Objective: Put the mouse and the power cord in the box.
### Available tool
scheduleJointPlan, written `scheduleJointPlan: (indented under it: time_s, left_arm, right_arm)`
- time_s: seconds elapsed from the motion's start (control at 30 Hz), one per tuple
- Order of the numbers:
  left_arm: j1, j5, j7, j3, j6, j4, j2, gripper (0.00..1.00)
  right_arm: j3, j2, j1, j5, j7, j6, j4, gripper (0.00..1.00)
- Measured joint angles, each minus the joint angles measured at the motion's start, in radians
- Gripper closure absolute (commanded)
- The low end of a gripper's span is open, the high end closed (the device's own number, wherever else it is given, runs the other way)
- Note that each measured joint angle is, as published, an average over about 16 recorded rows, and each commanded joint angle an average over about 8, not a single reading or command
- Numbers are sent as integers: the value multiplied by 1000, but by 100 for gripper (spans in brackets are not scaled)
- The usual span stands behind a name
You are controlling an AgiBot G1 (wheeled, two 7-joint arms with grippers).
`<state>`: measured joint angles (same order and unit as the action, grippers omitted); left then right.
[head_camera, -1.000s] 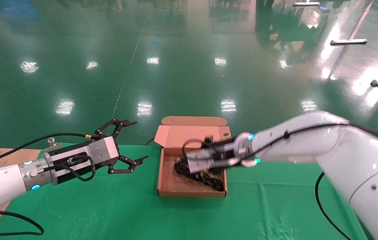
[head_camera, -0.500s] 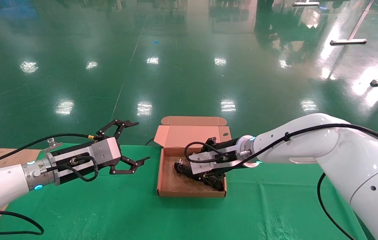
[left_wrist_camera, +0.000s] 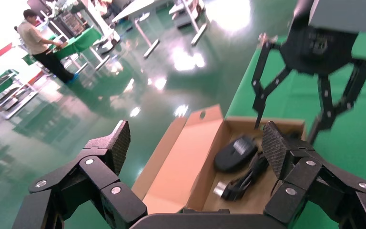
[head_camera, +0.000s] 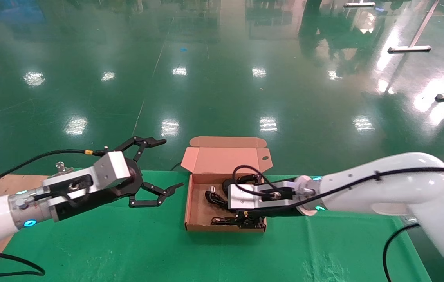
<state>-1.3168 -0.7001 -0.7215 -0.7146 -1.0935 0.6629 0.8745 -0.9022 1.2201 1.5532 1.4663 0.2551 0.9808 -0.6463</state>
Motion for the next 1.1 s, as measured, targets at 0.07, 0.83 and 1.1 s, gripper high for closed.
scheduleJointPlan:
  time_s: [0.07, 0.83, 1.1]
  left_arm:
    - [10, -1, 39, 18, -17, 26, -11, 0]
    - [128, -16, 481, 230, -213, 329, -139, 0]
    - [169, -21, 636, 304, -281, 434, -184, 0]
  right_arm:
    - [26, -26, -20, -31, -19, 22, -27, 0]
    - [325, -318, -250, -384, -231, 269, -333, 0]
    - [429, -420, -330, -507, -305, 355, -440, 0]
